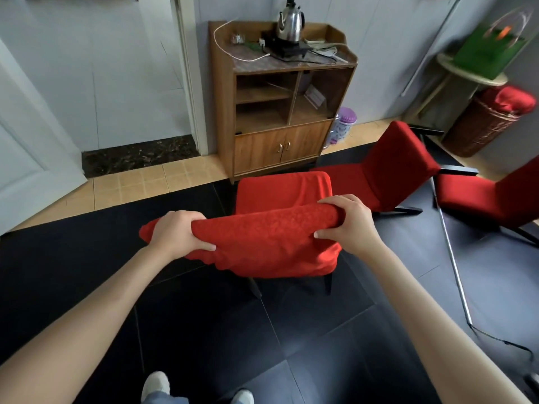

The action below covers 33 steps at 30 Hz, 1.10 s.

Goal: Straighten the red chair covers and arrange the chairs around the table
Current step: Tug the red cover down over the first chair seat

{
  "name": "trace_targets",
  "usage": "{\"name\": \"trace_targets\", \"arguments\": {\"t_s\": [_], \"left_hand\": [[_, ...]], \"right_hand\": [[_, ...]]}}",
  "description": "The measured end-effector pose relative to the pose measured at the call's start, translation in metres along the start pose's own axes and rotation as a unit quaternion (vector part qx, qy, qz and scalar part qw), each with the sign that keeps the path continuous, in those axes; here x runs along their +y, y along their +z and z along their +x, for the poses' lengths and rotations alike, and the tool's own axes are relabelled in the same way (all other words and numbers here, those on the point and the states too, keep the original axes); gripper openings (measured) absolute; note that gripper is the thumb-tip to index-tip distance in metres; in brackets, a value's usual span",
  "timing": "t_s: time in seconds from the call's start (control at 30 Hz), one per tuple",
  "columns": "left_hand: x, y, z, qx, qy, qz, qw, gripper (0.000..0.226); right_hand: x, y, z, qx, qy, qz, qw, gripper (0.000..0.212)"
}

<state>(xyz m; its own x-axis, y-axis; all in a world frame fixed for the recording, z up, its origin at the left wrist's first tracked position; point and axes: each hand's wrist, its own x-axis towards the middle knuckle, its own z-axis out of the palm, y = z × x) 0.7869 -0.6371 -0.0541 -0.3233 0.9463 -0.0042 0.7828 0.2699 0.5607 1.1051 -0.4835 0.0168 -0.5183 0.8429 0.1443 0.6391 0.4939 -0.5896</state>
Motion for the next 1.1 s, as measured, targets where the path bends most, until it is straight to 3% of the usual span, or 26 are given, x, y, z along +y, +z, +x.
{"name": "trace_targets", "arguments": {"t_s": [0.23,0.87,1.1], "left_hand": [[0.004,-0.007,0.008,-0.028,0.009,0.058,0.998,0.038],[0.010,-0.027,0.017,-0.046,0.094,0.206,0.973,0.044],[0.001,-0.040,0.000,-0.042,0.087,0.230,0.968,0.044]], "right_hand": [[0.000,0.003,-0.010,0.046,0.016,0.040,0.998,0.062],[0.008,0.019,-0.048,0.073,0.090,0.109,0.987,0.060],[0.000,0.039,-0.058,0.063,0.092,0.133,0.985,0.060]]}}
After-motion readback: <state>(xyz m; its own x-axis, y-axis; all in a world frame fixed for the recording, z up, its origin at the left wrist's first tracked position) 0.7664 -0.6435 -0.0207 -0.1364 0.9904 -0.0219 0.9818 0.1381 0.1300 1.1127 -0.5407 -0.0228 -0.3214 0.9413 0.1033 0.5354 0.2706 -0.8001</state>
